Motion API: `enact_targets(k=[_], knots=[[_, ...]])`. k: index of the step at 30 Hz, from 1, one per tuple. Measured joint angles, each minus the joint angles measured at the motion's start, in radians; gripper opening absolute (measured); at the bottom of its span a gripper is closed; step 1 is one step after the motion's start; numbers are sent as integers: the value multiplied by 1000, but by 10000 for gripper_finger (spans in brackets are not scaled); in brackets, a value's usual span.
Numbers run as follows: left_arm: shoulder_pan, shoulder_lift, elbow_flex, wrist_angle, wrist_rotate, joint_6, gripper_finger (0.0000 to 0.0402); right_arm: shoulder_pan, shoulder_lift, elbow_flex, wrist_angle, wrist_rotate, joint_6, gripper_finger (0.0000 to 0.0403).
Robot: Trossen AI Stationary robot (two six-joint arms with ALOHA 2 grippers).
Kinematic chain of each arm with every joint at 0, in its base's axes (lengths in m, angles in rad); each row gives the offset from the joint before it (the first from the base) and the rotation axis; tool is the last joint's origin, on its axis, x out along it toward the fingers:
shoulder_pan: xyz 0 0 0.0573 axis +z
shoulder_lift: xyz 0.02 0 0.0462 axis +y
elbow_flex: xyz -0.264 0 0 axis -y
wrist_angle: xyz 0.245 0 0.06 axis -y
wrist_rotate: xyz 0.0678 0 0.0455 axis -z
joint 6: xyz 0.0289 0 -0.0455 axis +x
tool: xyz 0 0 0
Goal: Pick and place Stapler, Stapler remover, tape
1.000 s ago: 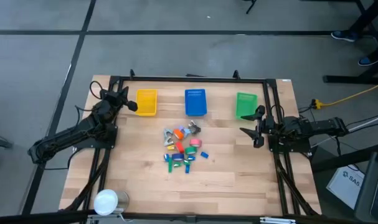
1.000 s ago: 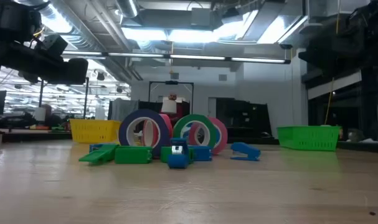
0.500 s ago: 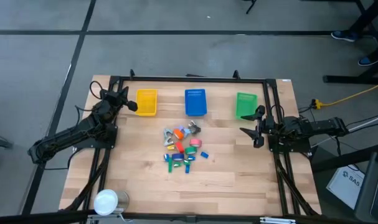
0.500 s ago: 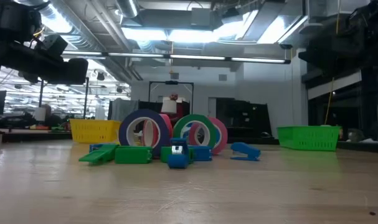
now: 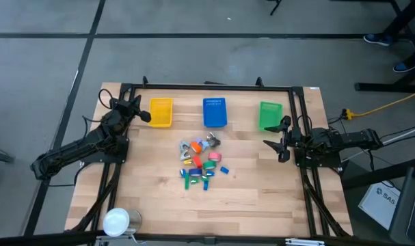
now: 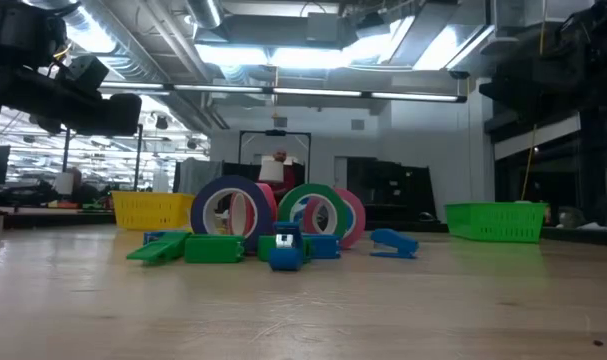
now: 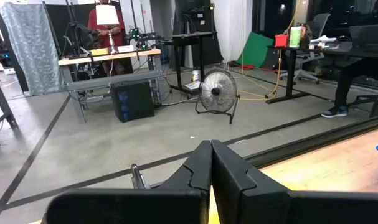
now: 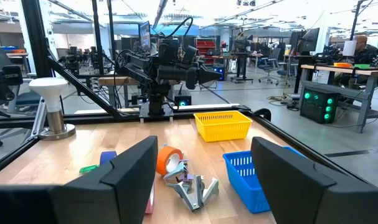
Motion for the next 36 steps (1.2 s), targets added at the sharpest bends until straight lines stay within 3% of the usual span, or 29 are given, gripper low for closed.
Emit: enact_targets(k=[28,36], knots=[[0,0,0,0,0,0,1,0,0,0,0,0,4,265],[0,0,0,0,0,0,1,0,0,0,38,-2,131,265]])
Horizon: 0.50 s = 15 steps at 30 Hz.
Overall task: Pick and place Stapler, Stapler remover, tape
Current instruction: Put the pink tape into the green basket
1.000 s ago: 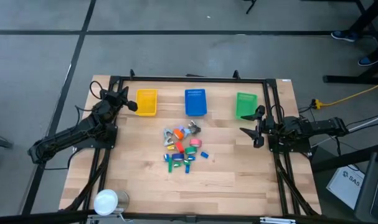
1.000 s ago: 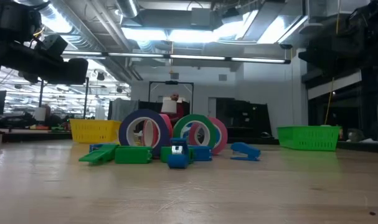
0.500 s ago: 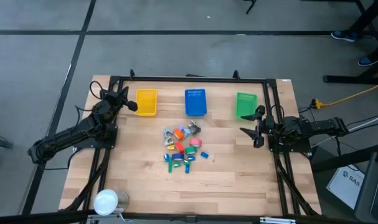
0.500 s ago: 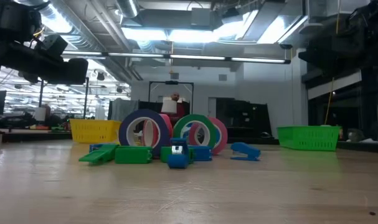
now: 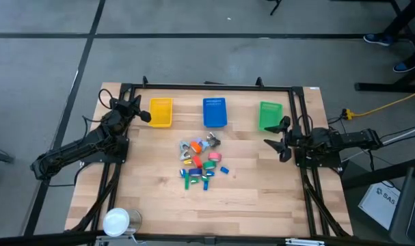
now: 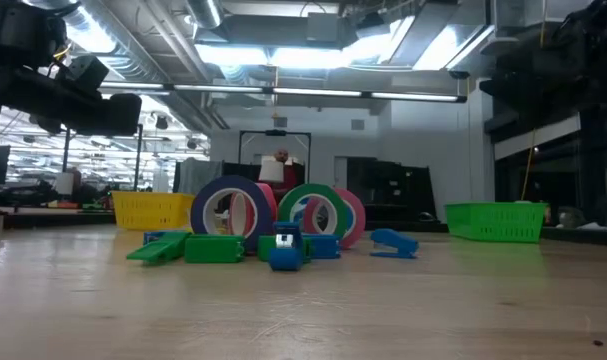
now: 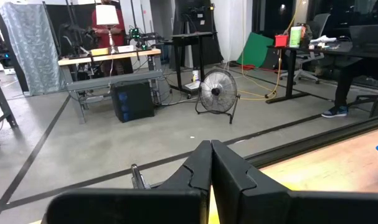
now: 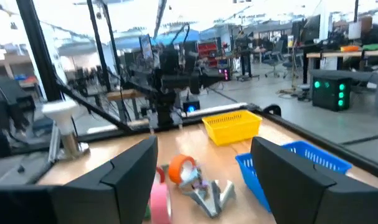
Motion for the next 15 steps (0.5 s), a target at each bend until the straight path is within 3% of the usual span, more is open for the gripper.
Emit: enact_targets(k=[8,15], knots=[[0,0,0,0,0,0,1,0,19,0,103,2,-128,265],[0,0,0,0,0,0,1,0,133,11,130,10,-160,265]])
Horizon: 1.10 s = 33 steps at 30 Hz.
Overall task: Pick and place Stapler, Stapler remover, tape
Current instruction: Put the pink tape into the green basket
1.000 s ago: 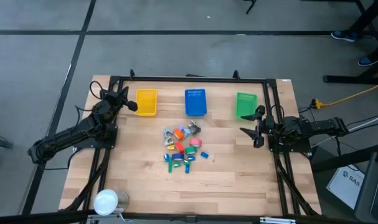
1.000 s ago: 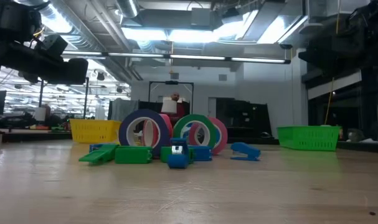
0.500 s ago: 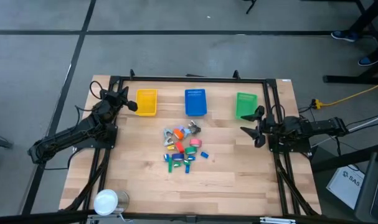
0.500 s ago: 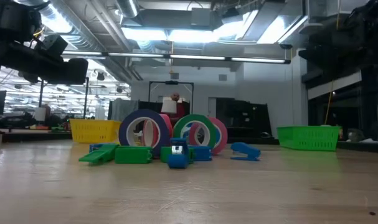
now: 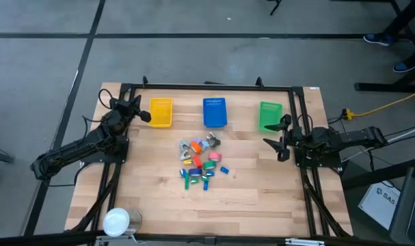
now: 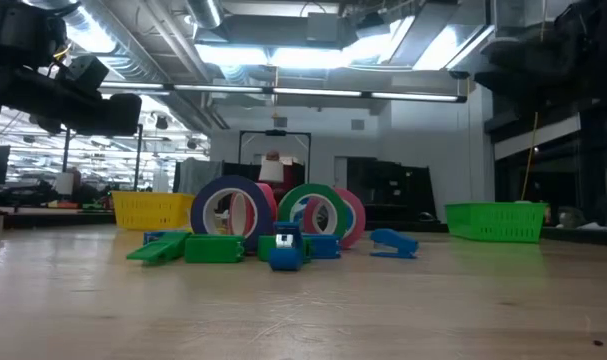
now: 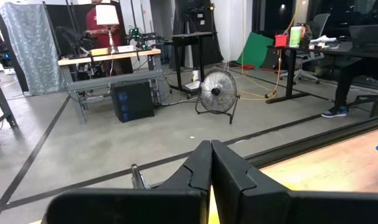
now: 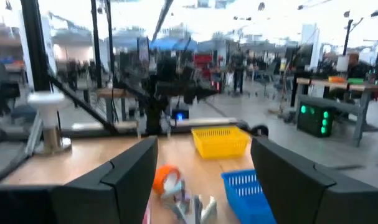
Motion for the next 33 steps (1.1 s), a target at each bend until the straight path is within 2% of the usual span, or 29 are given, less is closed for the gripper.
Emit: enact_targets(k=[7,20,28,33], knots=[[0,0,0,0,0,0,1,0,212,101,3,0,-29,265],[0,0,0,0,0,0,1,0,733,365,1,-11,-79,265],[0,0,0,0,0,0,1,0,938,519,8,-11,-79,265],[0,0,0,0,0,0,1,0,1040,572,8,-11,0,265]])
